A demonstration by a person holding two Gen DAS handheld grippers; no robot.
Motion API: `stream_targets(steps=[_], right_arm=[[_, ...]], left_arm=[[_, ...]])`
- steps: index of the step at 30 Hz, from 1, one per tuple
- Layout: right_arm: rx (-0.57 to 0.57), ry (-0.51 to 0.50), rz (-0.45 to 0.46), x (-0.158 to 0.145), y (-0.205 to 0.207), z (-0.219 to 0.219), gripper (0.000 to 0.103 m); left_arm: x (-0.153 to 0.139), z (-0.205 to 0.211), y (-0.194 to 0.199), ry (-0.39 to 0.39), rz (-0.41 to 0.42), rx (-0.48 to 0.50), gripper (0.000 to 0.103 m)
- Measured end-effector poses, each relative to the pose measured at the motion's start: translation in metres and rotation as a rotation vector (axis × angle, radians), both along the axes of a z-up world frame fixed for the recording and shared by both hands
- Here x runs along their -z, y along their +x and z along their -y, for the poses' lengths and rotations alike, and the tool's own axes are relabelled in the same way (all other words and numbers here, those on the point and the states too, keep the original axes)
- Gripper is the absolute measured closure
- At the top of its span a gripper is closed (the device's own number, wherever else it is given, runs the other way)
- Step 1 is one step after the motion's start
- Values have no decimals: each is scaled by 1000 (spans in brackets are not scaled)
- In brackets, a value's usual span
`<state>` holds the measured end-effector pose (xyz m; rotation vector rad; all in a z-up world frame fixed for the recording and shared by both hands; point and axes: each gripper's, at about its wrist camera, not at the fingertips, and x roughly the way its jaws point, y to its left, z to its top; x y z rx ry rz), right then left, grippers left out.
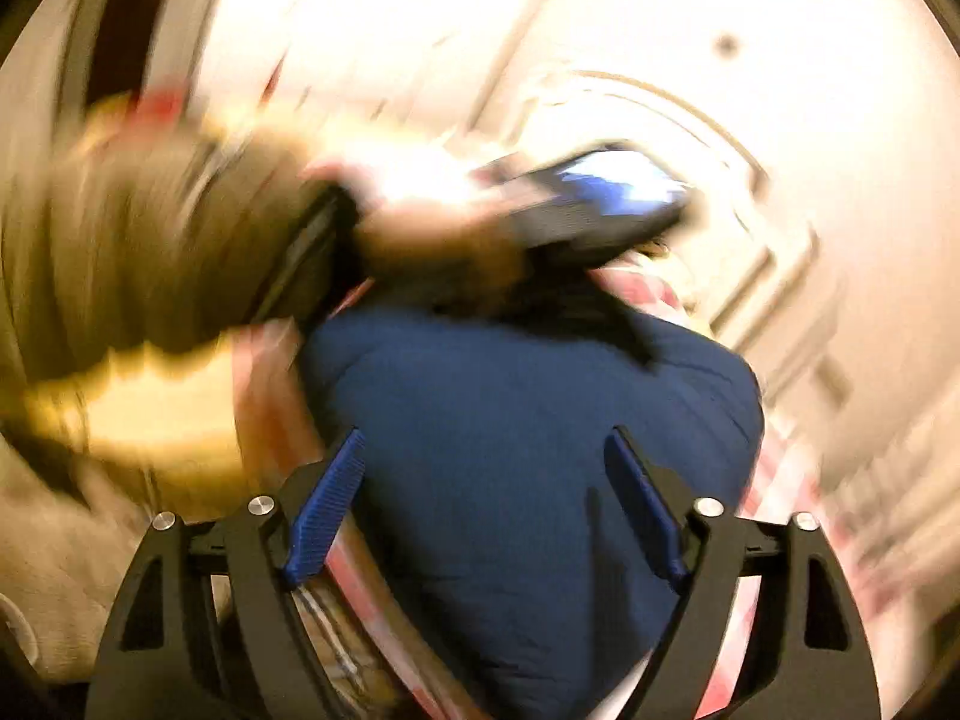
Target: Fold large clothes
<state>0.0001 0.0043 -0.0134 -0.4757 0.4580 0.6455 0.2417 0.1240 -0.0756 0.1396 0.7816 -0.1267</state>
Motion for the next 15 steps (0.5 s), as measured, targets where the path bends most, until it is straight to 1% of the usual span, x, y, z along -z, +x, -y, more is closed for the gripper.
stream_targets(steps=[1, 3, 4, 5, 6, 7, 9, 10, 11, 12, 13, 15], right_arm=[[59, 65, 0, -15, 20, 21, 28], [103, 138, -32, -34, 53, 38, 29], [149, 158, -54, -38, 77, 48, 31], [201, 158, -78, -40, 105, 54, 33], [243, 152, -104, -39, 135, 57, 36], [273, 144, -123, -35, 159, 53, 38], [333, 138, -192, -17, 208, 58, 39], [351, 152, -259, -6, 229, 56, 39], [362, 148, -347, 12, 250, 51, 39], [362, 143, -395, 30, 262, 40, 39], [380, 149, -427, 43, 275, 39, 37], [409, 169, -444, 47, 279, 38, 37]], left_arm=[[0, 0, 1, 2, 2, 0, 2], [-3, -1, 0, -1, 6, -1, 2], [-4, -4, 0, -5, 8, -3, 2], [-4, -6, 1, -8, 9, -4, 2], [-3, -7, 2, -12, 10, -5, 2], [-4, -7, -1, -15, 11, -5, 2], [-5, -9, -4, -22, 11, -5, 2], [-4, -9, -6, -22, 10, -7, 2], [-3, -11, -5, -17, 4, -20, 2], [-2, -13, -4, -18, -3, -28, 2], [0, -16, -2, -34, -18, -28, 2], [2, -20, 1, -67, -34, -21, 2]])
